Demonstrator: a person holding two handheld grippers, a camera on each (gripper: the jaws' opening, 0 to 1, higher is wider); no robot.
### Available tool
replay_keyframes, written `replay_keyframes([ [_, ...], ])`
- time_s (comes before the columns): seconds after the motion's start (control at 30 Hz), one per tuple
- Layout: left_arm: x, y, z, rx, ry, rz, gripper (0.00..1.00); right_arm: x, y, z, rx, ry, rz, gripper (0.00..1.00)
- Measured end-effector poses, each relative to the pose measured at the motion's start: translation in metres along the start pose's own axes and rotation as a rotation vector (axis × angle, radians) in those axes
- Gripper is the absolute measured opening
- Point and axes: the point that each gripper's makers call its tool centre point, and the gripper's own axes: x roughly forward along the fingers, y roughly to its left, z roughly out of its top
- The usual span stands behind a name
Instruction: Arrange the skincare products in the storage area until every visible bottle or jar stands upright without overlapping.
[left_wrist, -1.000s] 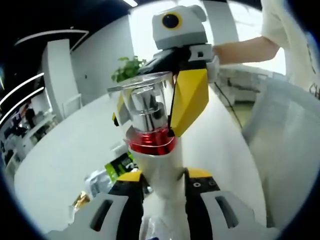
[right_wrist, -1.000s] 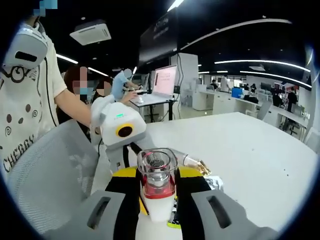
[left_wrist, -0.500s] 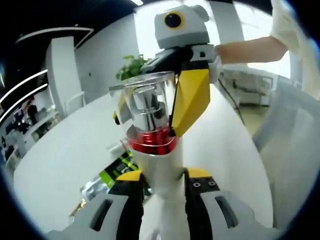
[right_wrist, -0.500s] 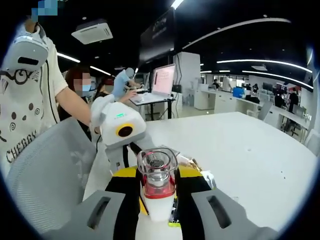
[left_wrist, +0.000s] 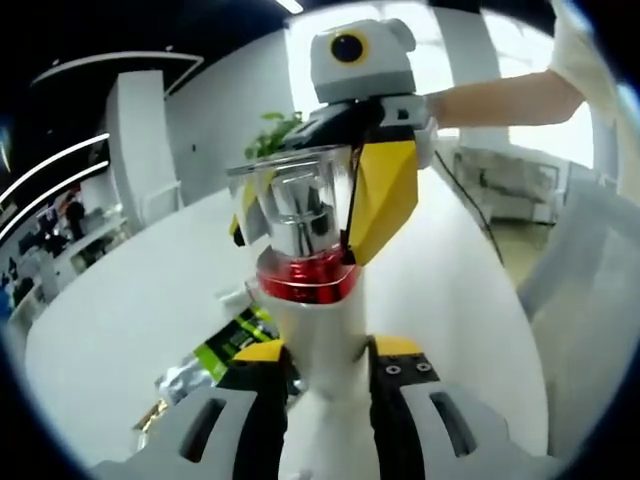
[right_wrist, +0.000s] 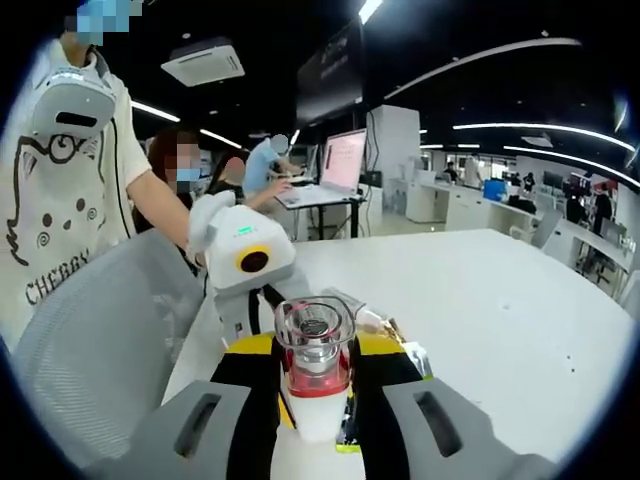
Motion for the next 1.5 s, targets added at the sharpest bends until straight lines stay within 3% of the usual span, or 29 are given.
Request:
replay_keyframes([
  [0.37, 0.0, -0.001, 0.003, -0.005, -0.036, -0.009, 0.3, 0.001, 0.005, 0.003, 0.021, -0.01, -0.026, 0.31],
  [0.57, -0.003, -0.003, 0.002, -0.003, -0.021, -0.015, 0.32, 0.0, 0.001, 0.0, 0.047, 0.005, -0.053, 0.34],
  [0.7, -0.007, -0.001, -0.004, -0.022, -0.001, -0.01, 0.36, 0.0, -0.003, -0.011, 0.058, 0.046, -0.076, 0.38],
  [1.03, -0.038, 0.009, -0.011, -0.079, 0.036, 0.035, 0.42, -0.007, -0.002, -0.026, 0.116, 0.082, -0.14, 0.51],
  [1.2, -0.059, 0.018, -0.015, -0.105, 0.049, 0.094, 0.48, -0.011, 0.005, -0.034, 0.135, 0.117, -0.175, 0.62],
  [1.3, -0.075, 0.022, -0.017, -0.199, 0.051, 0.117, 0.53, -0.015, 0.004, -0.039, 0.151, 0.138, -0.226, 0.71],
  [1.5, -0.101, 0.031, -0.017, -0.186, 0.073, 0.172, 0.62, -0.019, 0.008, -0.04, 0.164, 0.165, -0.278, 0.83],
])
